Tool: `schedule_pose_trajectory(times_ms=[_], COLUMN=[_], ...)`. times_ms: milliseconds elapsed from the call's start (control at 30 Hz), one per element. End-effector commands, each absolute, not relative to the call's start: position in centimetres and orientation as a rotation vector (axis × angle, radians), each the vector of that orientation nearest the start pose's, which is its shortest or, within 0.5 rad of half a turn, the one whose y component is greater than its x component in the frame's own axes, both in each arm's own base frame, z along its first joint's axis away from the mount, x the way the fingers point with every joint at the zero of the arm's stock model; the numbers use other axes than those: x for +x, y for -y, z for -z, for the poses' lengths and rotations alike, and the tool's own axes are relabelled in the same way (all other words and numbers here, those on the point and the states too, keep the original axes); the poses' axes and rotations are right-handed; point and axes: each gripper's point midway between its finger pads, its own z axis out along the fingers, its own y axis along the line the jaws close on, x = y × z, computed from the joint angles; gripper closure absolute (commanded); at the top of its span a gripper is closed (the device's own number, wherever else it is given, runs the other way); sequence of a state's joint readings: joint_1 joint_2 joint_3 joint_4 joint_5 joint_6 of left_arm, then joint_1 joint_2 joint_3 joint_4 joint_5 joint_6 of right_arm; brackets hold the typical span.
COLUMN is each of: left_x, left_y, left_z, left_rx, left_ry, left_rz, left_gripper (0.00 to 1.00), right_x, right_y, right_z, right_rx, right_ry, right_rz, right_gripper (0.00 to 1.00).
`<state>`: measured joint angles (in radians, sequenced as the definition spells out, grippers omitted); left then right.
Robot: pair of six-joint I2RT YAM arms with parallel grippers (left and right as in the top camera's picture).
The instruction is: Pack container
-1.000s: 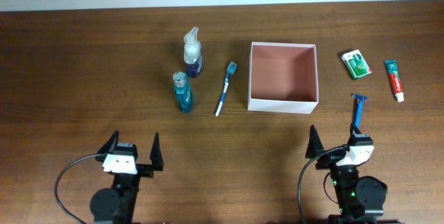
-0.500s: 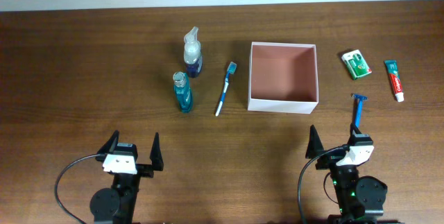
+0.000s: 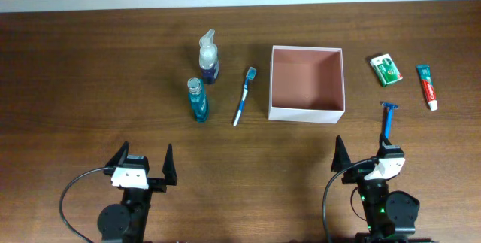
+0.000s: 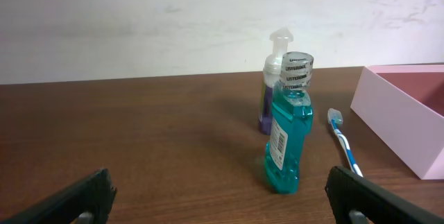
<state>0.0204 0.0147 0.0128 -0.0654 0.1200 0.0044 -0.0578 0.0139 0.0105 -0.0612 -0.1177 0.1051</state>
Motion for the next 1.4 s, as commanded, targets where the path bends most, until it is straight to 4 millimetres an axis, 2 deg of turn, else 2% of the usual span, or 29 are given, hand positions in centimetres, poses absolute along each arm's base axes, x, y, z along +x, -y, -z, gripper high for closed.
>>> schedule_pose_trajectory(times_ms=[0, 500, 800, 933, 1167, 1367], left_x=[24.5, 24.5, 24.6, 24.4, 23.8, 22.8], left_y=[1.6, 1.6, 1.7, 2.7, 4.4, 4.6], left_z=[-16.0, -16.0, -17.4, -17.6, -20.7, -25.2], left_rx=[0.097, 0.097, 0.100, 0.146, 0.154, 0.173], left_ry=[-1.633, -1.632, -1.575, -1.564, -1.442, -1.312], left_rz=[0.074, 0.074, 0.070, 0.118, 0.277, 0.273], left_gripper=[0.01, 0.01, 0.00, 0.01, 0.00, 0.01], right_x=[24.6, 24.6, 24.6, 24.6, 24.6, 24.6], right_y=[-0.6, -0.6, -0.6, -0.6, -0.6, -0.6], right_z=[-15.8, -15.9, -15.8, -15.9, -15.9, -15.9], right_rx=[0.044, 0.044, 0.044, 0.044, 0.044, 0.044], right_ry=[-1.639, -1.638, -1.639, -1.638, -1.638, -1.638], right_rz=[-0.132, -0.131, -0.132, -0.131, -0.131, -0.131], right_gripper=[0.01, 0.01, 0.01, 0.01, 0.01, 0.01])
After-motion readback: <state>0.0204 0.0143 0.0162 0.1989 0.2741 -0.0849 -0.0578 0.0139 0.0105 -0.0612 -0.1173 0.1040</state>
